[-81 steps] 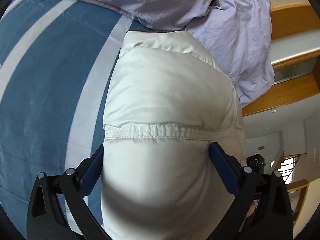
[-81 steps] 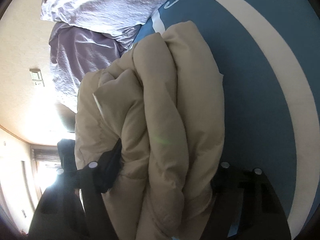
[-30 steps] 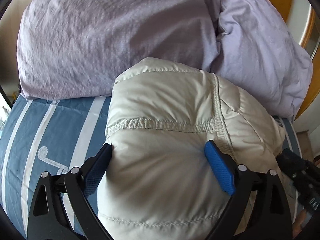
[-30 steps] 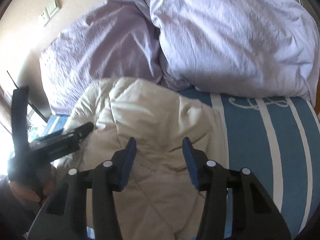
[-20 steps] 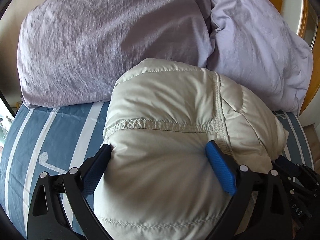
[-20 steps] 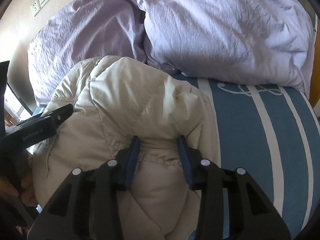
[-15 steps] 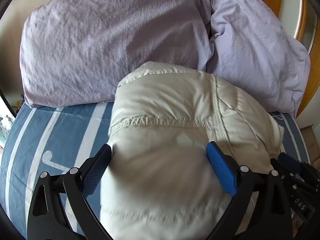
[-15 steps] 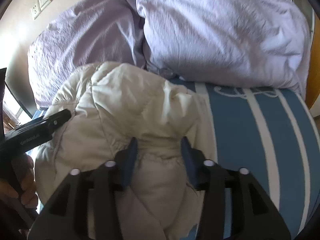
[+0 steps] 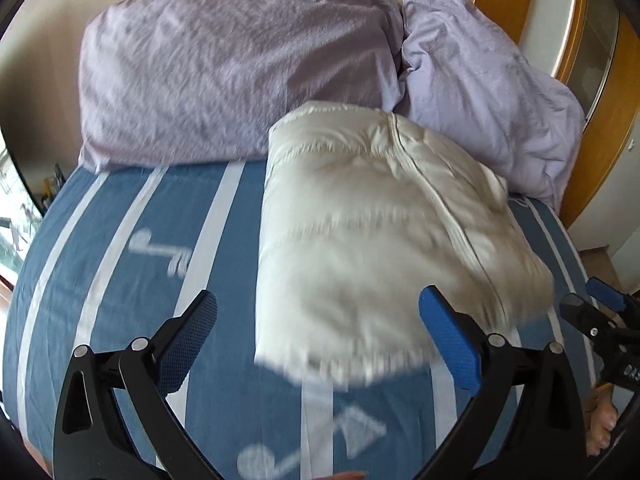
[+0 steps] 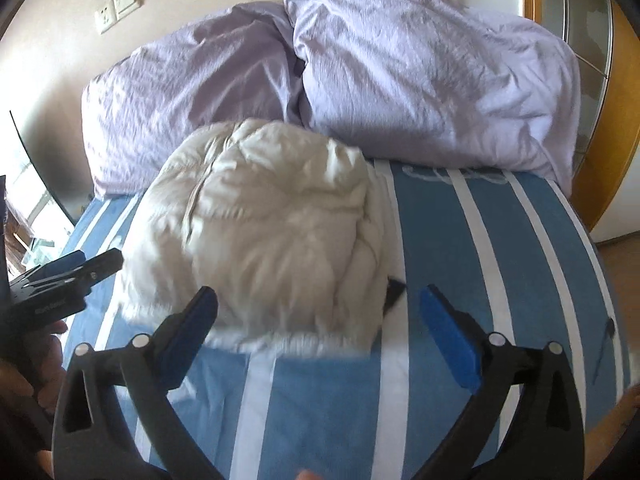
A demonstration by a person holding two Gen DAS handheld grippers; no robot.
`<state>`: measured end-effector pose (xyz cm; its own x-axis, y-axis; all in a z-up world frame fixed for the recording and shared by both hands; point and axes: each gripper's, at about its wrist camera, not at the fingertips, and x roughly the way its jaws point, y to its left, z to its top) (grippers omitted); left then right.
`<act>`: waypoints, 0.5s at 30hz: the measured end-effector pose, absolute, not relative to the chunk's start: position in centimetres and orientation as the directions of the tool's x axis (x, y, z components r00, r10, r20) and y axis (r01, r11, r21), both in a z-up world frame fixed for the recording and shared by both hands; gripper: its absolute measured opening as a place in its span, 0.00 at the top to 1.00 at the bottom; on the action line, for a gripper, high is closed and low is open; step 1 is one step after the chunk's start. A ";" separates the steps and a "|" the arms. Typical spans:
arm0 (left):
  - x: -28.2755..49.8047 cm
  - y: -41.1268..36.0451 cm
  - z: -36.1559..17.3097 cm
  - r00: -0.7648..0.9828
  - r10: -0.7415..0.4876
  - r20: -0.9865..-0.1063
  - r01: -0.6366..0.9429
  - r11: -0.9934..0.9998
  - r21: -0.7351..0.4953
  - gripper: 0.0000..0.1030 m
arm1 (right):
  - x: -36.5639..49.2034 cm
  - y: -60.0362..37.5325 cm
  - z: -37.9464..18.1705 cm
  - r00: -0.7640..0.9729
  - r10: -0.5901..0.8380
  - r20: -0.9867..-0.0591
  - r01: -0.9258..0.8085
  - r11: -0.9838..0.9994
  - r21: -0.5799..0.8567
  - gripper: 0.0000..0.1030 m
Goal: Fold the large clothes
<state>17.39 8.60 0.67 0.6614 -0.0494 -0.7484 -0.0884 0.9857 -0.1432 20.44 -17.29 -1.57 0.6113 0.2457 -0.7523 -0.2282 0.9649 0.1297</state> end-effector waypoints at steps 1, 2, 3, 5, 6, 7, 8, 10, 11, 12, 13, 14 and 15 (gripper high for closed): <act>16.5 8.8 0.7 0.657 -0.057 -0.752 -0.089 0.984 -0.152 0.01 | 19.9 -17.3 -1.5 0.600 0.241 -0.763 -0.225 0.966 0.129 0.02; 15.8 8.8 0.8 0.652 -0.061 -0.756 -0.089 0.984 -0.156 0.01 | 19.2 -17.4 -1.5 0.582 0.235 -0.779 -0.215 0.968 0.131 0.02; 14.9 8.9 0.9 0.647 -0.067 -0.760 -0.087 0.983 -0.161 0.01 | 18.6 -17.5 -1.6 0.567 0.236 -0.789 -0.207 0.968 0.141 0.02; 13.2 9.0 1.2 0.647 -0.073 -0.759 -0.086 0.982 -0.167 0.01 | 17.0 -17.6 -1.4 0.559 0.251 -0.790 -0.197 0.966 0.167 0.02; 12.6 8.9 1.4 0.647 -0.075 -0.759 -0.085 0.982 -0.169 0.01 | 16.3 -17.5 -1.3 0.560 0.252 -0.789 -0.197 0.966 0.169 0.02; 11.9 8.9 1.7 0.648 -0.083 -0.757 -0.080 0.981 -0.176 0.01 | 15.5 -17.4 -1.1 0.561 0.253 -0.788 -0.201 0.965 0.167 0.02; 11.1 8.9 1.9 0.651 -0.092 -0.754 -0.073 0.980 -0.183 0.01 | 15.0 -17.3 -1.0 0.562 0.253 -0.788 -0.203 0.965 0.165 0.02; 10.1 8.6 2.2 0.655 -0.099 -0.749 -0.065 0.980 -0.186 0.01 | 13.8 -17.0 -0.7 0.562 0.254 -0.787 -0.207 0.965 0.163 0.02; 9.7 8.4 2.4 0.655 -0.104 -0.748 -0.060 0.980 -0.189 0.01 | 13.4 -16.9 -0.6 0.561 0.257 -0.787 -0.209 0.964 0.165 0.02; 9.2 8.2 2.5 0.656 -0.113 -0.747 -0.053 0.980 -0.194 0.01 | 12.9 -16.8 -0.6 0.559 0.258 -0.788 -0.209 0.964 0.166 0.02; 8.8 8.0 2.6 0.655 -0.117 -0.746 -0.047 0.980 -0.195 0.01 | 12.4 -16.7 -0.5 0.555 0.262 -0.789 -0.211 0.962 0.171 0.02; 8.4 7.8 2.7 0.656 -0.117 -0.746 -0.043 0.981 -0.191 0.01 | 12.0 -16.6 -0.5 0.552 0.265 -0.790 -0.214 0.961 0.173 0.02; 7.9 7.5 2.8 0.657 -0.115 -0.745 -0.038 0.982 -0.186 0.01 | 11.6 -16.5 -0.4 0.551 0.266 -0.791 -0.217 0.961 0.172 0.02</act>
<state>7.88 7.52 2.80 0.6567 -0.1154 -0.7453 -0.0383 0.9819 -0.1857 11.62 -16.46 -0.45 0.5507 0.2660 -0.7912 -0.2169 0.9609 0.1721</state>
